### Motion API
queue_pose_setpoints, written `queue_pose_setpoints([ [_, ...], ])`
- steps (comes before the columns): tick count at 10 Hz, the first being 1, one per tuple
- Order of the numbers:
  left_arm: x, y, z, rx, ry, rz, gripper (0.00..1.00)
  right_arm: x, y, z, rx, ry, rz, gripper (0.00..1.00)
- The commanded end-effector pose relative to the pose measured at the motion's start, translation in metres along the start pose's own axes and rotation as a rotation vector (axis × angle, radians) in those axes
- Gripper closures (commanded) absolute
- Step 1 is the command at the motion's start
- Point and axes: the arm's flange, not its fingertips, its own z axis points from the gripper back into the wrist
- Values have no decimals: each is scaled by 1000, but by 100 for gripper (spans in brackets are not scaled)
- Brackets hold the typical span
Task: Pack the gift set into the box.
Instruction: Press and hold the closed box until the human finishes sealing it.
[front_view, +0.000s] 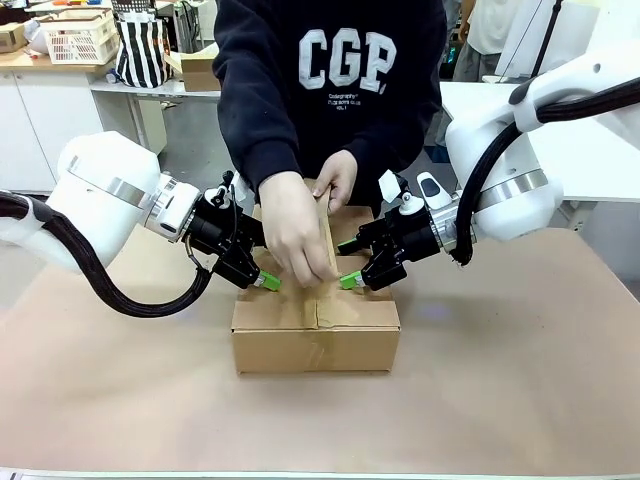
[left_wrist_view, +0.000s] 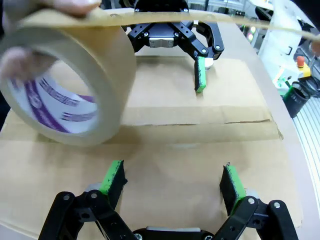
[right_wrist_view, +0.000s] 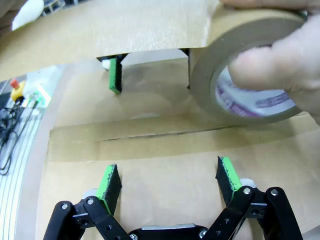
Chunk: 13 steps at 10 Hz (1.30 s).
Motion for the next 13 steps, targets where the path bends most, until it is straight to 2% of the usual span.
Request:
queue_pose_setpoints([
  [1, -3, -2, 0, -4, 0, 1, 0, -4, 1, -1, -9, 0, -14, 0],
  [13, -3, -2, 0, -4, 0, 1, 0, -4, 1, -1, -9, 0, -14, 0],
])
